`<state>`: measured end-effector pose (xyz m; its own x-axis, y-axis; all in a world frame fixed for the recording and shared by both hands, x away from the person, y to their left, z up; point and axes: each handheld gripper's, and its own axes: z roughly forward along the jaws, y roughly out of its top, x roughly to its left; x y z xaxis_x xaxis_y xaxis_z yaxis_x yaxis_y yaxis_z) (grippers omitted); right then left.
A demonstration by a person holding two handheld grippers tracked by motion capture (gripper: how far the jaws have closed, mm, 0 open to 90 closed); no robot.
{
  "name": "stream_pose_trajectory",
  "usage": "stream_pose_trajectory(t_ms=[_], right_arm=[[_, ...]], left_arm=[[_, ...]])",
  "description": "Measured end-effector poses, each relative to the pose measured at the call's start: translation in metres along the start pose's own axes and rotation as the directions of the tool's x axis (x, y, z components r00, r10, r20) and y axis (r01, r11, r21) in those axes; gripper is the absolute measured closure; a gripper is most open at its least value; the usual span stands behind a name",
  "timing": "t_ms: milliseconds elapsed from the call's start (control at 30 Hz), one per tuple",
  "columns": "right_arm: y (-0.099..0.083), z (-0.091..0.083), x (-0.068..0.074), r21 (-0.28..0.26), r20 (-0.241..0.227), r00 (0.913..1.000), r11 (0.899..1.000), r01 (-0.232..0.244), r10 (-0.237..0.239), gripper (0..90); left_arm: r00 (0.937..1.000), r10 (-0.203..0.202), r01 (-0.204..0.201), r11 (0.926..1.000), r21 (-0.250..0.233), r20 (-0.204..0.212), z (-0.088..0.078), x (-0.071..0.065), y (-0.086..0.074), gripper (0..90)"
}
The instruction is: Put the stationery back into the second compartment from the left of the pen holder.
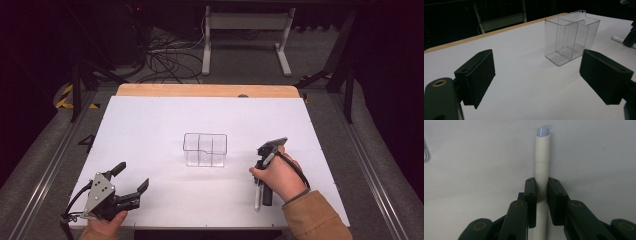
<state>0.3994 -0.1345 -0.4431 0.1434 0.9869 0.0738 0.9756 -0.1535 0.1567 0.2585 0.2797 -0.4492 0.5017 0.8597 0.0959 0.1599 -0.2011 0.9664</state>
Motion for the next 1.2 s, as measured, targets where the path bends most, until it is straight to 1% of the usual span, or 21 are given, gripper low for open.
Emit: stream_pose_trajectory(t_ms=[167,267,333,500,600,700,800,933,1000,1033,1100,1167,1200], right_arm=[[0.000,0.000,0.001,-0.001,0.007,1.0000,1.000,0.005,-0.005,79.3],[-0.001,0.000,-0.001,-0.007,-0.008,1.0000,1.000,-0.003,0.003,79.4],[-0.001,-0.002,-0.003,0.002,-0.014,0.9999,1.000,-0.001,0.001,79.4],[-0.001,-0.010,-0.005,-0.044,-0.040,0.9992,0.999,0.002,-0.004,79.4],[-0.001,-0.021,-0.006,-0.085,-0.063,0.9979,0.996,0.010,-0.015,79.4],[-0.001,-0.028,-0.007,-0.110,-0.076,0.9969,0.994,0.011,-0.019,79.4],[-0.002,-0.033,-0.008,-0.115,-0.081,0.9965,0.993,0.011,-0.020,79.4],[-0.001,-0.036,-0.008,-0.123,-0.076,0.9969,0.992,0.014,-0.023,79.4],[-0.001,-0.039,-0.009,-0.143,-0.083,0.9960,0.990,0.022,-0.034,79.4],[-0.001,-0.041,-0.009,-0.162,-0.089,0.9952,0.986,0.026,-0.041,79.4],[0.000,-0.045,-0.009,-0.209,-0.113,0.9916,0.977,0.039,-0.064,79.4],[0.000,-0.051,-0.010,-0.259,-0.135,0.9864,0.964,0.056,-0.093,79.3],[0.000,-0.054,-0.011,-0.277,-0.152,0.9821,0.959,0.066,-0.112,79.4]], left_arm=[[1.0000,-0.001,0.001,1.0000,0.001,-0.002,0.000,-0.001,0.000,13.8],[1.0000,0.001,-0.001,1.0000,0.001,-0.002,0.000,0.000,0.000,13.8],[1.0000,-0.001,0.001,1.0000,0.001,-0.003,0.000,0.000,0.000,13.8],[1.0000,0.000,0.000,1.0000,0.002,-0.004,0.000,-0.001,0.000,13.8],[1.0000,-0.001,0.001,1.0000,0.002,-0.005,0.000,-0.001,0.000,13.8],[1.0000,0.000,0.000,1.0000,0.002,-0.004,0.000,-0.001,0.000,13.8],[1.0000,-0.004,0.004,1.0000,0.000,-0.005,0.000,-0.001,0.000,13.9],[1.0000,-0.003,0.003,1.0000,0.000,-0.005,0.001,-0.001,0.000,13.8],[1.0000,-0.005,0.005,1.0000,0.000,-0.007,0.000,-0.001,0.000,13.9],[1.0000,-0.001,0.001,1.0000,0.001,-0.006,0.000,0.000,0.000,13.9],[1.0000,-0.004,0.004,1.0000,-0.002,-0.007,0.000,0.000,0.000,13.9],[1.0000,-0.004,0.004,1.0000,-0.002,-0.007,0.000,0.000,0.000,13.9],[1.0000,-0.004,0.004,1.0000,-0.001,-0.007,0.000,0.000,0.000,13.9]])
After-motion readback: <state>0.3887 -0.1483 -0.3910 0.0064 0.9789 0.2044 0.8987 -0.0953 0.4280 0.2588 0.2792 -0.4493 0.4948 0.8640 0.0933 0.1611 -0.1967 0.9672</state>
